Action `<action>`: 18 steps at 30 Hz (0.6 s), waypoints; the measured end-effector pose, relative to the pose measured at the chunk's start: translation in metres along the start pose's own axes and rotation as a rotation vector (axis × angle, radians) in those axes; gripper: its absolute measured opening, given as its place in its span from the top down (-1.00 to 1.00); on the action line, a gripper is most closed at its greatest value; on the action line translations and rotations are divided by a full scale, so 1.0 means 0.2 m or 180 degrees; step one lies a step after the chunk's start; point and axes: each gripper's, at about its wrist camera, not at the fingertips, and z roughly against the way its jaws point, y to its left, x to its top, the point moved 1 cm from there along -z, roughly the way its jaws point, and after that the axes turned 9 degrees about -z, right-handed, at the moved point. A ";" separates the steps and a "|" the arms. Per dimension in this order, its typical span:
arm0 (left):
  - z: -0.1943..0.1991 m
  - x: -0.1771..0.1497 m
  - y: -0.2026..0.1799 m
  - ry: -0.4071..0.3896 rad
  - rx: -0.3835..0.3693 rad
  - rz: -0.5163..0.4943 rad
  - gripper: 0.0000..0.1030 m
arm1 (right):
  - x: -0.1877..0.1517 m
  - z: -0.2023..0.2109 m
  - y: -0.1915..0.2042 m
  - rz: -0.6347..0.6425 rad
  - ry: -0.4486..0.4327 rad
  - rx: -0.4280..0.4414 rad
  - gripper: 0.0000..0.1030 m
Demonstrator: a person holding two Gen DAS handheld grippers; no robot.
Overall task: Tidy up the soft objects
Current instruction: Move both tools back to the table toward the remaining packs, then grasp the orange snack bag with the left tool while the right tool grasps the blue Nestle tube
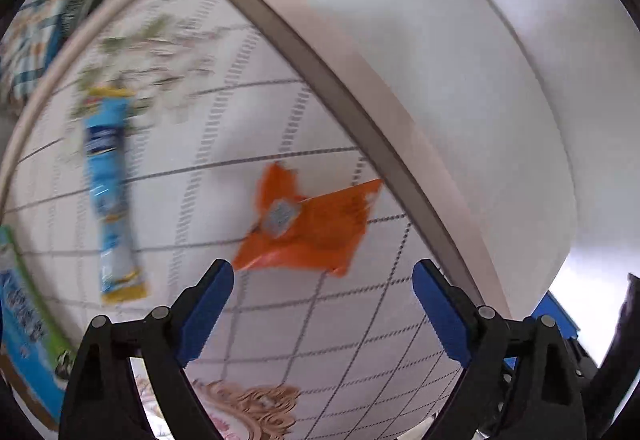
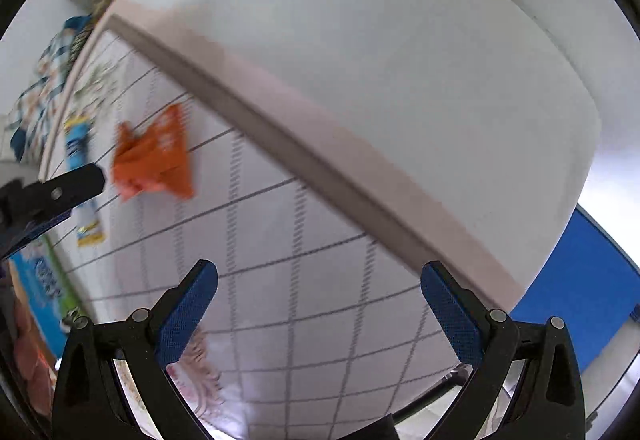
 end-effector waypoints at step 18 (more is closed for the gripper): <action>0.13 -0.37 0.31 -0.0418 0.0139 0.0634 -0.06 | 0.11 0.03 0.37 0.0476 0.0082 0.0211 -1.00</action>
